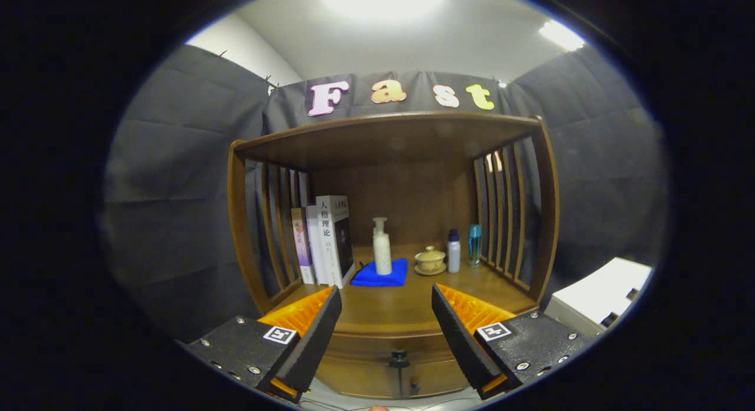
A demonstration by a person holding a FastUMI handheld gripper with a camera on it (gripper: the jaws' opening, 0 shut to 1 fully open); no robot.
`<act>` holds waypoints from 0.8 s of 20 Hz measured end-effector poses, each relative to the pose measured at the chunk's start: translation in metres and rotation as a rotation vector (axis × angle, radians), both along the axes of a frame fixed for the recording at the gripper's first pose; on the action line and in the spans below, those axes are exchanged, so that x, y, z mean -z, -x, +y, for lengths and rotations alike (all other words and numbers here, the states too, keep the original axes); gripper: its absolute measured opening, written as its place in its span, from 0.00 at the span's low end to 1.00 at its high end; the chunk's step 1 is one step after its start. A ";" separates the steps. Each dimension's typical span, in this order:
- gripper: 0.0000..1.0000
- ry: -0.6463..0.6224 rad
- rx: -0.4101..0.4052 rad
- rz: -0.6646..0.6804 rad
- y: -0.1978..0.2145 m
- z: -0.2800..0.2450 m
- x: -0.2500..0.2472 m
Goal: Pull open the drawer, take out the items inside it, and place them on the countertop above the cabinet.
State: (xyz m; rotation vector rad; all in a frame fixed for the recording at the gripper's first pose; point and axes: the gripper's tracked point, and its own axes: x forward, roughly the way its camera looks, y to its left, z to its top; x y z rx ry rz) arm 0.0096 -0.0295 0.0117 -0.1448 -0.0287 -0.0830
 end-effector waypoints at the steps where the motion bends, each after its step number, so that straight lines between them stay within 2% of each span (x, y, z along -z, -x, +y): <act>1: 0.95 -0.008 -0.002 -0.008 0.002 -0.002 -0.001; 4: 0.95 -0.072 -0.079 -0.017 0.001 0.013 0.001; 7: 0.95 -0.015 -0.019 -0.050 -0.001 -0.009 0.008; 9: 0.95 0.024 0.002 -0.031 -0.010 -0.018 0.028; 16: 0.96 -0.029 0.029 0.053 -0.029 -0.030 0.098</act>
